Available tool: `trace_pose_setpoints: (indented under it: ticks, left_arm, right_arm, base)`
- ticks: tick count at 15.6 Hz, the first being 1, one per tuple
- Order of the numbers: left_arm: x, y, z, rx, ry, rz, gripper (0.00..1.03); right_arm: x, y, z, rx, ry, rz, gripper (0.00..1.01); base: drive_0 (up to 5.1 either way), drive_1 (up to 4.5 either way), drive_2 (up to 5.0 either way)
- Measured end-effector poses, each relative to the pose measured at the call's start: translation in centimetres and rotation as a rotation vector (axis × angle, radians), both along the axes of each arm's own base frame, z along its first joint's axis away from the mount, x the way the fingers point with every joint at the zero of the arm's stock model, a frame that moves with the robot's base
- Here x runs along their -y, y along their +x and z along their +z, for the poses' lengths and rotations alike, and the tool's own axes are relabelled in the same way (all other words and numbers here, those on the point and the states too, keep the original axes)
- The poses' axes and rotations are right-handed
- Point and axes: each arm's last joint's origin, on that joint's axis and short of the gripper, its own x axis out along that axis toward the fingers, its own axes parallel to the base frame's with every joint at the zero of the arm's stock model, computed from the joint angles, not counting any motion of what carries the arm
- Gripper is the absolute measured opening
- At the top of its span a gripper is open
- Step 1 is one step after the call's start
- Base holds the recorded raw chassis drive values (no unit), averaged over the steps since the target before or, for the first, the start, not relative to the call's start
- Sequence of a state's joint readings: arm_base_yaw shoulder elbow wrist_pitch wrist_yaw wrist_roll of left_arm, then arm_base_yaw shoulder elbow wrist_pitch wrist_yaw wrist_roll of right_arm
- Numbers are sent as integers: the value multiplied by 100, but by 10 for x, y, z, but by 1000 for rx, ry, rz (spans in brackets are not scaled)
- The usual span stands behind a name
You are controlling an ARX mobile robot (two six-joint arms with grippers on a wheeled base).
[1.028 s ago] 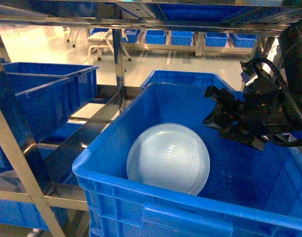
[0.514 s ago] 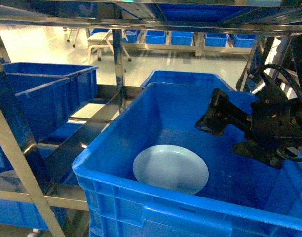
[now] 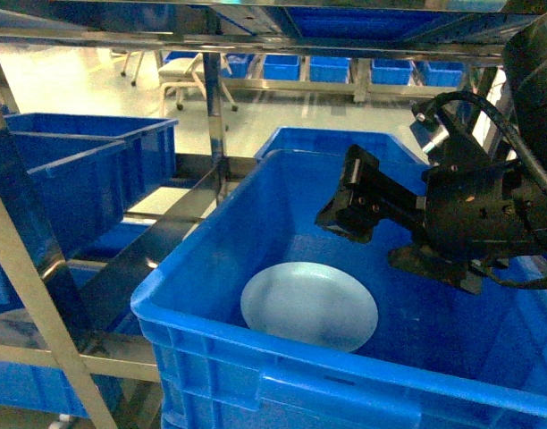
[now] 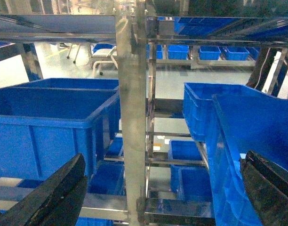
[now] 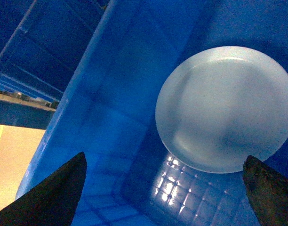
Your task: Place blue tray on left shelf second layer neatly
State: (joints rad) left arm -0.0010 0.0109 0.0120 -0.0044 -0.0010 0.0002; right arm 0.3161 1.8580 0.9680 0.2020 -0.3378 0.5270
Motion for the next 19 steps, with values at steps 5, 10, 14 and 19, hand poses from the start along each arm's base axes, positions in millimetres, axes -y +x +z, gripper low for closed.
trace_pose_setpoints:
  ticks: [5, 10, 14, 19]
  left_arm:
    - [0, 0, 0, 0, 0, 0, 98]
    - [0, 0, 0, 0, 0, 0, 98]
    - [0, 0, 0, 0, 0, 0, 98]
    - [0, 0, 0, -4, 0, 6, 98]
  right_arm:
    - [1, -18, 25, 66, -47, 6, 98]
    - [47, -58, 3, 67, -252, -18, 98]
    - [68, -98, 23, 211, -355, 34, 98]
    - [93, -134, 1, 666, -534, -352, 64]
  base:
    - [0, 0, 0]
    - [0, 0, 0]
    - [0, 0, 0]
    - [0, 0, 0]
